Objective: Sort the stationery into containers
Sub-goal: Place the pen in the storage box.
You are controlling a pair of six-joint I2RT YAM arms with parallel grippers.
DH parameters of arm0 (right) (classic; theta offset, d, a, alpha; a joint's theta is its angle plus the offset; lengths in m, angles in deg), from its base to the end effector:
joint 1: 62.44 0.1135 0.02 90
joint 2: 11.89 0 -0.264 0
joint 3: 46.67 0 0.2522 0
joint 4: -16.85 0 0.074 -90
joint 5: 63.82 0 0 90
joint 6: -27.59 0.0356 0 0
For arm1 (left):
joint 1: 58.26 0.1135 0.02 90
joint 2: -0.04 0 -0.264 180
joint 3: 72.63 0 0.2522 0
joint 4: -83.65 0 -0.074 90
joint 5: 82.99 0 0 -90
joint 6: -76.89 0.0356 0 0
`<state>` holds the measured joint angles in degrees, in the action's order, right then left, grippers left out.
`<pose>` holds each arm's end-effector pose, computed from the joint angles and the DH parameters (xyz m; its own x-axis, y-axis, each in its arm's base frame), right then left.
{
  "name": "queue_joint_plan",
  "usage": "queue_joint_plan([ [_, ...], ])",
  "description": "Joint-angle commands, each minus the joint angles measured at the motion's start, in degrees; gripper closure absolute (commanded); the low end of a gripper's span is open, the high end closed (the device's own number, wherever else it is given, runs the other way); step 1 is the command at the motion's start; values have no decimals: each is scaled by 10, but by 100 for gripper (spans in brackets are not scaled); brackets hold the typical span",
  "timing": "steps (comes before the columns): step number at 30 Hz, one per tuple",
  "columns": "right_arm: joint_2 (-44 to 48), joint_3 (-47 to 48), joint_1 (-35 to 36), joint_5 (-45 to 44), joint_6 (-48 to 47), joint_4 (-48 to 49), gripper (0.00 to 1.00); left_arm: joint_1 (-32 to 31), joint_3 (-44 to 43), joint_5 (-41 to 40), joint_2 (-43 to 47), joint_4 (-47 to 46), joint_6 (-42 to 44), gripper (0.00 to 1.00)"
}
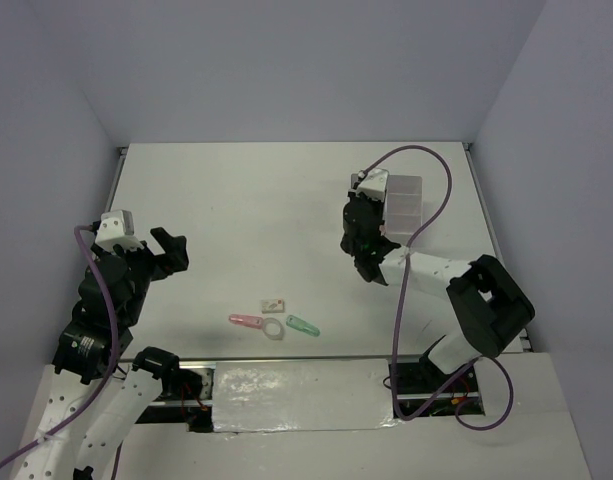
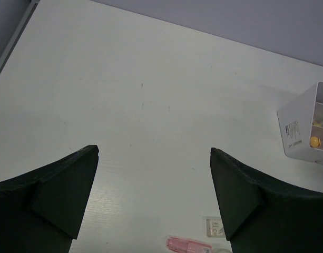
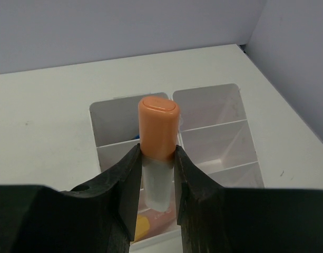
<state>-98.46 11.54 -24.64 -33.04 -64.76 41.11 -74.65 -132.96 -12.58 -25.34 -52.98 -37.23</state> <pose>0.2701 0.1708 0.2506 -0.0713 -0.0819 -0.9941 0.3608 0.9270 -0.1023 0.0941 -0.0152 0.3554 -0.1068 -0.3699 -0.9229 -0.1052 0.9272 -0.3594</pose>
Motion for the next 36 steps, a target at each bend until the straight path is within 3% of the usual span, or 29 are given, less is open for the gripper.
queue_joint_plan([
  [1,-13,-9,-11,-4,22,34,100,-2,-3,2,-2,-23,8,1],
  [21,-55,-38,-22,-19,77,58,98,-2,-3,4,1,-21,8,1],
  [26,-57,-38,-22,-17,80,58,80,-2,-2,3,1,-22,9,1],
  [30,-67,-26,-22,-24,83,43,77,-2,-2,3,2,-21,9,1],
  [36,-62,-37,-22,-19,77,58,62,-2,-2,2,3,-21,9,1],
])
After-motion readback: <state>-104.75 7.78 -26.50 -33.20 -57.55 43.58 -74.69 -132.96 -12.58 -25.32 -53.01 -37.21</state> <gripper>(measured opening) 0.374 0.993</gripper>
